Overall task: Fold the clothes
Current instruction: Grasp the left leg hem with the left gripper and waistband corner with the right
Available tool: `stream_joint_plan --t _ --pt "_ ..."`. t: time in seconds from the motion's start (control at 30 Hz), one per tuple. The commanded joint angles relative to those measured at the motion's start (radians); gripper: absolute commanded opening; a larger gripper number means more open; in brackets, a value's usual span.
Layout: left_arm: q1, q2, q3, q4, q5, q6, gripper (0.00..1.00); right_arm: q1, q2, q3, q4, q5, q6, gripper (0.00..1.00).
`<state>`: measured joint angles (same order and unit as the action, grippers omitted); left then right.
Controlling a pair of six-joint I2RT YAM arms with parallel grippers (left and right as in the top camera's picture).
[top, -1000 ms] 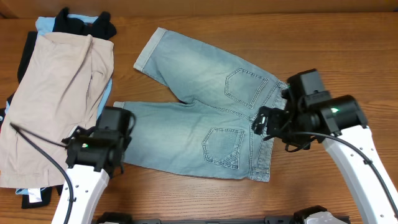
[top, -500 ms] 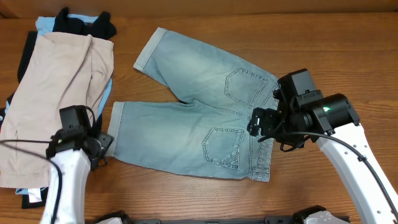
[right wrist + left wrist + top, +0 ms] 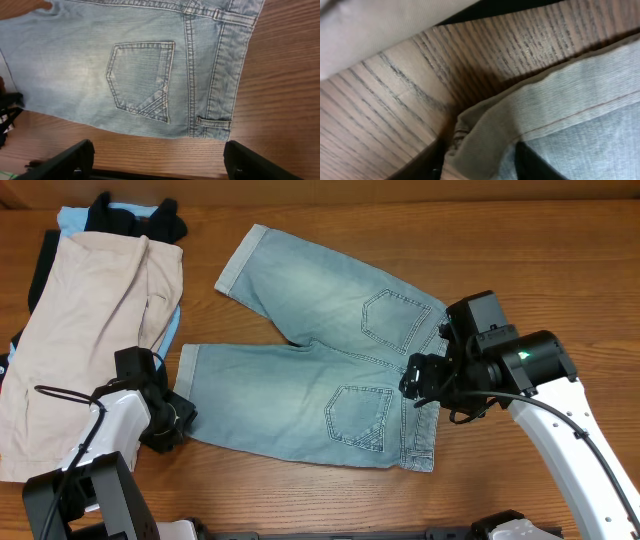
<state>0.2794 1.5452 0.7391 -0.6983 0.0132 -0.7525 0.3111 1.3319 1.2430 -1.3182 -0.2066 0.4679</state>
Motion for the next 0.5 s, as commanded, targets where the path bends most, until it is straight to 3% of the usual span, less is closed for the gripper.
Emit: stream_joint_plan --t 0.0,0.1,0.47 --pt "0.006 0.011 -0.006 0.013 0.003 0.013 0.26 0.004 0.001 -0.077 0.009 -0.005 0.085 0.82" --pt "0.006 0.011 -0.006 0.024 0.003 0.013 0.14 0.005 0.001 -0.185 0.042 -0.033 0.15 0.79" --pt "0.006 0.011 -0.006 0.032 0.006 0.013 0.15 0.165 0.001 -0.54 0.27 -0.023 0.424 0.73"
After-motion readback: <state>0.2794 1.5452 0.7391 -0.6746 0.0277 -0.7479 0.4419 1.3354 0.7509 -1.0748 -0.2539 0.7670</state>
